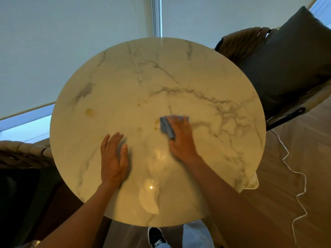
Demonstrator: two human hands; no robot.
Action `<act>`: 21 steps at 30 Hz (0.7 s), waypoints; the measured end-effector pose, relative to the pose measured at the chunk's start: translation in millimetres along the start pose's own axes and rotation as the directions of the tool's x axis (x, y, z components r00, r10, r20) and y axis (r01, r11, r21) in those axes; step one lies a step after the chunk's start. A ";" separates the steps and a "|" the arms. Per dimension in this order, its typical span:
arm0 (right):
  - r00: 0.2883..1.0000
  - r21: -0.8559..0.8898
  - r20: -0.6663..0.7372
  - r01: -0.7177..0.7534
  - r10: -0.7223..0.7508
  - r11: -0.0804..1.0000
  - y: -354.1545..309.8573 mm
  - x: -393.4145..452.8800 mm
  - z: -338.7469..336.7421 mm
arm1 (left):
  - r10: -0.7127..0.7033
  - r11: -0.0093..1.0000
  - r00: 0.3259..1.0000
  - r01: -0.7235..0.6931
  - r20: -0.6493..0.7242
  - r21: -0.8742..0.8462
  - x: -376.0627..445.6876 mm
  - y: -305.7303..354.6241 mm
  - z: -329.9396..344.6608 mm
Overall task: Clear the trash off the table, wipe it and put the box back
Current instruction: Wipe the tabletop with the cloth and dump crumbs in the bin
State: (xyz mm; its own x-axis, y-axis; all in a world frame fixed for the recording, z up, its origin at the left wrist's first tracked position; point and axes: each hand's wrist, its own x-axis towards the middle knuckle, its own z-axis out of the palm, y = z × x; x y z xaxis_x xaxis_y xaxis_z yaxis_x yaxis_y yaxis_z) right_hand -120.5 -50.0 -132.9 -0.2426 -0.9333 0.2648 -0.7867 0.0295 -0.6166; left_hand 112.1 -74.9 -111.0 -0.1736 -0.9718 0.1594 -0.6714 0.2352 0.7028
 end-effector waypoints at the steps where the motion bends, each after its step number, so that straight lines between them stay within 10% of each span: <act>1: 0.998 0.021 0.047 0.047 -0.048 0.999 -14.8 -2.4 11.9 | -0.012 1.000 1.000 0.012 -0.002 -0.009 0.1 0.0 -0.1; 6: 0.952 0.177 0.228 0.166 -0.204 0.970 -84.7 -24.8 49.3 | -0.079 0.994 0.995 0.075 -0.054 -0.080 1.3 3.3 -1.3; 11: 0.961 0.503 0.275 -0.108 -0.040 0.857 -106.2 -36.9 38.0 | -0.105 0.988 0.992 0.096 -0.071 -0.118 0.5 0.5 -2.2; 17: 0.947 0.718 0.079 -0.270 0.311 0.641 -69.2 -22.4 -26.6 | -0.103 0.994 0.995 0.103 -0.007 -0.045 3.2 1.8 -2.7; 21: 0.845 0.599 -0.163 -0.326 0.510 0.731 1.7 -7.5 -84.7 | -0.094 0.996 0.996 0.094 0.000 0.012 2.9 9.1 -3.6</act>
State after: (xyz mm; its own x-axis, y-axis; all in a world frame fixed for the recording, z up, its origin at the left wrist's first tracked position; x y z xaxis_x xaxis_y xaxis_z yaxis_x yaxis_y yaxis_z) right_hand -168.1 -12.7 -73.1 -0.6985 -0.7150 0.0298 -0.1561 0.1116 -0.9814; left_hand 108.1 -75.6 -101.6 -0.1102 -0.9896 0.0927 -0.6931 0.1434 0.7065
